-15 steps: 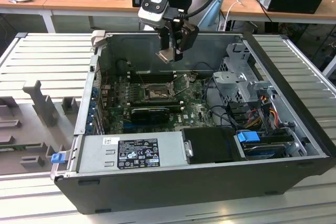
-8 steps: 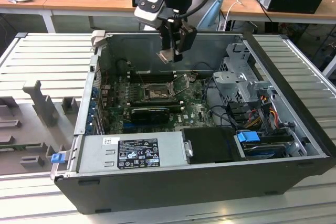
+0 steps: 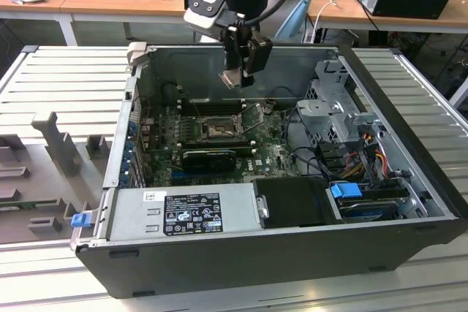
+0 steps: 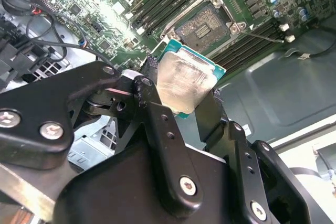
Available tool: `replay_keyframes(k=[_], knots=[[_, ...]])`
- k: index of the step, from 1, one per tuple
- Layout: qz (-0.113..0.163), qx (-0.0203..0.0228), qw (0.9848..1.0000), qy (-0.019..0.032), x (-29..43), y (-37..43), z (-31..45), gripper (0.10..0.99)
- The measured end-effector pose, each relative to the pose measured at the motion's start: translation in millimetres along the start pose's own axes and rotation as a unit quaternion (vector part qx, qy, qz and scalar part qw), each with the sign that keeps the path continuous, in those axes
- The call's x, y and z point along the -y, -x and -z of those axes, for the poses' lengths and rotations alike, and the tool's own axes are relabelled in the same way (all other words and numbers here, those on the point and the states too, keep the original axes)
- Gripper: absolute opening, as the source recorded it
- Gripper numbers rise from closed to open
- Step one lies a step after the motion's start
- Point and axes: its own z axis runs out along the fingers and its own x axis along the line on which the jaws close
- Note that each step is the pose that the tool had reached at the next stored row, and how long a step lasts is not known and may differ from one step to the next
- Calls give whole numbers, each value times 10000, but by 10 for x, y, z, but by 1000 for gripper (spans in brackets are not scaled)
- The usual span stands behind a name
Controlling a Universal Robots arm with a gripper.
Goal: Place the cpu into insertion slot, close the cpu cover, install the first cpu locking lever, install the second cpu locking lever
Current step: 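Place the cpu into insertion slot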
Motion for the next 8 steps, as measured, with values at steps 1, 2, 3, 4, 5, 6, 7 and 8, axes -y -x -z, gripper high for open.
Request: replay_keyframes(k=[1,2,3,4,5,6,7,8], knots=[[-34,3,10000,0,0,0,0,529],[-77,7,10000,1,0,0,-1,529],[-145,13,9999,3,0,0,-1,529],[-176,15,9998,4,0,0,-2,529],[-213,19,9998,4,0,0,-2,529],[-252,22,9997,5,0,0,-3,529],[-286,25,9996,6,0,0,-3,529],[-332,29,9994,7,0,0,-3,529]])
